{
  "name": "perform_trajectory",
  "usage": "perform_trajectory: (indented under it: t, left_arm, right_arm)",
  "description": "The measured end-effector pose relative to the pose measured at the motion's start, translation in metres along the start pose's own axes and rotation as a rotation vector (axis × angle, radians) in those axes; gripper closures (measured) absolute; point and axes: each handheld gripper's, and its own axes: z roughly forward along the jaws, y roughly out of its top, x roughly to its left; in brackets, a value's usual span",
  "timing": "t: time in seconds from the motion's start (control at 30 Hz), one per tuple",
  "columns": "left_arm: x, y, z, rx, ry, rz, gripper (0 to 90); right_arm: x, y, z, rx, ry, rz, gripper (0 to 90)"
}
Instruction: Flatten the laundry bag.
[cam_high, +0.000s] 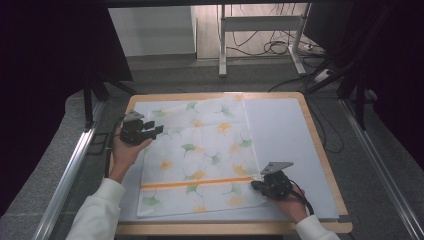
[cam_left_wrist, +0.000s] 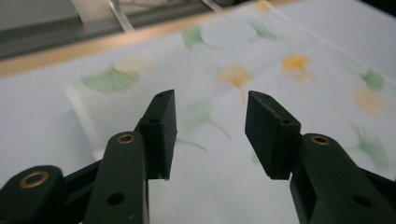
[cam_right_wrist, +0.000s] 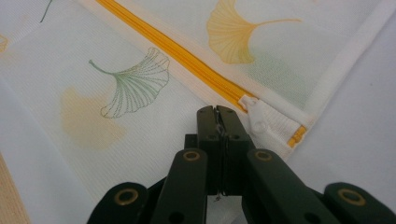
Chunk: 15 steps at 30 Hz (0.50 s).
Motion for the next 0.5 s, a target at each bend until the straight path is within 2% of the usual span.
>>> perform_trajectory:
  t: [0.07,0.2,0.3,0.37,0.47,0.5]
  left_arm:
    - [-0.007,-0.005,0.001,0.01,-0.01,0.019,52.8]
    - [-0.01,-0.013,0.003,-0.001,-0.037,-0.018,50.1]
    - [-0.007,-0.022,0.01,0.043,-0.029,-0.039,49.3]
    - [-0.005,-0.033,0.013,0.059,-0.05,-0.072,49.8]
    - [-0.008,-0.05,0.017,0.105,-0.046,-0.068,51.2]
    - [-0.01,-0.054,0.019,0.124,-0.037,-0.055,51.1]
  right_arm:
    - [0.0,0.0,0.0,0.0,0.0,0.001,88.2]
    - [0.0,0.0,0.0,0.0,0.0,0.0,88.2]
    - [0.0,0.0,0.0,-0.001,-0.004,-0.002,88.2]
    - [0.001,0.0,0.0,0.0,-0.006,-0.006,88.1]
    - [0.001,0.001,0.0,0.004,-0.007,-0.013,88.1]
    - [0.002,0.001,0.0,0.006,-0.008,-0.013,88.1]
